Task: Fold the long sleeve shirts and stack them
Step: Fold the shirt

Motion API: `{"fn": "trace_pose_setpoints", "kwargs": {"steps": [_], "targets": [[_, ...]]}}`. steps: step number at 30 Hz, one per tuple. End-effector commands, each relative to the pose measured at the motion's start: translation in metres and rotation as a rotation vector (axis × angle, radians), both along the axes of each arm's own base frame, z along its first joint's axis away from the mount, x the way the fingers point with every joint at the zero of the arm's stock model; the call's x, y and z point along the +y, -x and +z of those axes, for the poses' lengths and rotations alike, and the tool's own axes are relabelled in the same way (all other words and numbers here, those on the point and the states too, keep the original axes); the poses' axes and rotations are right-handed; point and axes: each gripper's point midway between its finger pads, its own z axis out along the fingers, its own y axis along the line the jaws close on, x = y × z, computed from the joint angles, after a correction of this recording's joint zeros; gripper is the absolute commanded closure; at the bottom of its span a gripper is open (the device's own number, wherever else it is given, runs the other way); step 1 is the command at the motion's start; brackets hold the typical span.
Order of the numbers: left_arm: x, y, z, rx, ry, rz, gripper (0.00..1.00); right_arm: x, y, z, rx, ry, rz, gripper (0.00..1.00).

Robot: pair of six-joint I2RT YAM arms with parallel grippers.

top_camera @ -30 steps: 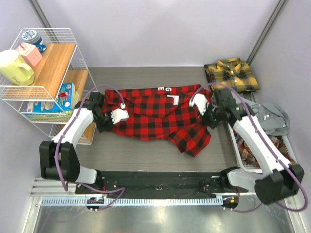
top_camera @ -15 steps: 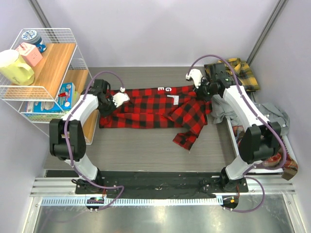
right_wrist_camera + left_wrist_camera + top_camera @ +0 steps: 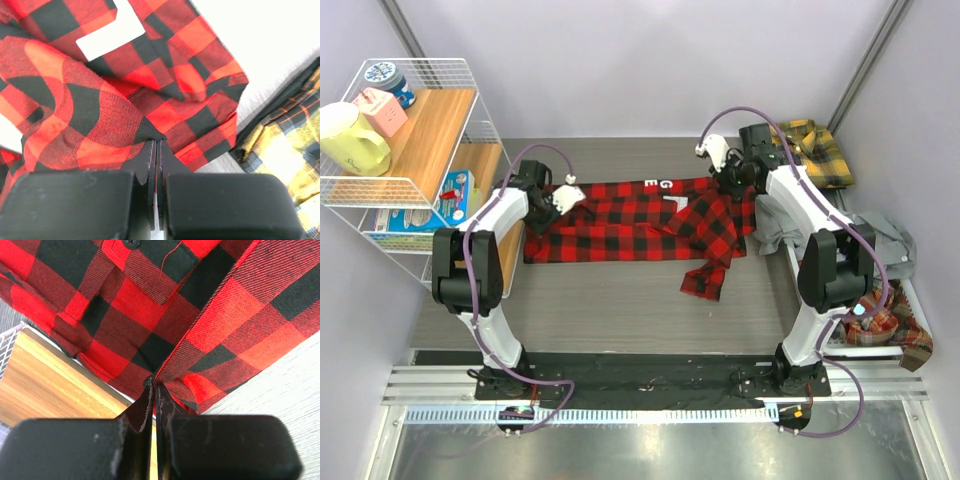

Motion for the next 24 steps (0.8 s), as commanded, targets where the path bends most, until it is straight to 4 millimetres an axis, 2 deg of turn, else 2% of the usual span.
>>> {"fn": "trace_pose_setpoints", "kwargs": {"steps": [1, 4, 6, 8, 9, 10, 11, 12, 15, 16, 17, 18, 20, 24], "targets": [[0.007, -0.015, 0.010, -0.054, -0.021, 0.048, 1.00, 0.003, -0.033, 0.032, -0.134, -0.037, -0.038, 0.99], [0.013, -0.017, 0.008, -0.053, -0.046, 0.083, 0.98, 0.001, -0.038, 0.023, -0.118, -0.030, -0.056, 0.99], [0.023, -0.023, 0.011, -0.084, -0.091, 0.153, 0.82, 0.000, -0.039, 0.011, -0.091, -0.016, -0.066, 0.99], [0.028, -0.029, 0.020, -0.119, -0.103, 0.188, 0.66, -0.002, -0.042, 0.008, -0.076, 0.001, -0.092, 0.85], [0.029, -0.032, 0.025, -0.147, -0.097, 0.215, 0.63, -0.004, -0.037, -0.003, -0.022, 0.006, -0.116, 0.81], [0.031, -0.033, 0.031, -0.165, -0.101, 0.228, 0.60, -0.006, -0.037, -0.007, -0.001, 0.011, -0.137, 0.74], [0.031, -0.034, 0.042, -0.196, -0.093, 0.240, 0.56, -0.008, -0.039, -0.004, 0.004, 0.015, -0.158, 0.70], [0.031, -0.033, 0.046, -0.207, -0.089, 0.248, 0.56, -0.014, -0.033, -0.009, 0.046, 0.028, -0.184, 0.68], [0.019, -0.018, 0.055, -0.195, -0.021, 0.220, 0.55, -0.019, -0.020, -0.011, 0.117, 0.004, -0.212, 0.56], [0.014, -0.009, 0.053, -0.173, -0.007, 0.211, 0.55, -0.021, -0.016, -0.009, 0.134, -0.013, -0.217, 0.56], [0.001, -0.002, 0.052, -0.149, 0.041, 0.177, 0.55, -0.021, -0.009, -0.009, 0.157, -0.026, -0.210, 0.55], [-0.003, 0.006, 0.044, -0.116, 0.040, 0.165, 0.55, -0.021, 0.003, -0.013, 0.207, -0.027, -0.209, 0.55], [-0.025, 0.022, 0.034, -0.047, 0.075, 0.103, 0.55, -0.016, 0.022, -0.025, 0.297, -0.052, -0.187, 0.55], [-0.059, 0.031, 0.009, 0.040, 0.111, 0.068, 0.55, -0.007, 0.036, -0.055, 0.427, -0.088, -0.201, 0.57]]}}
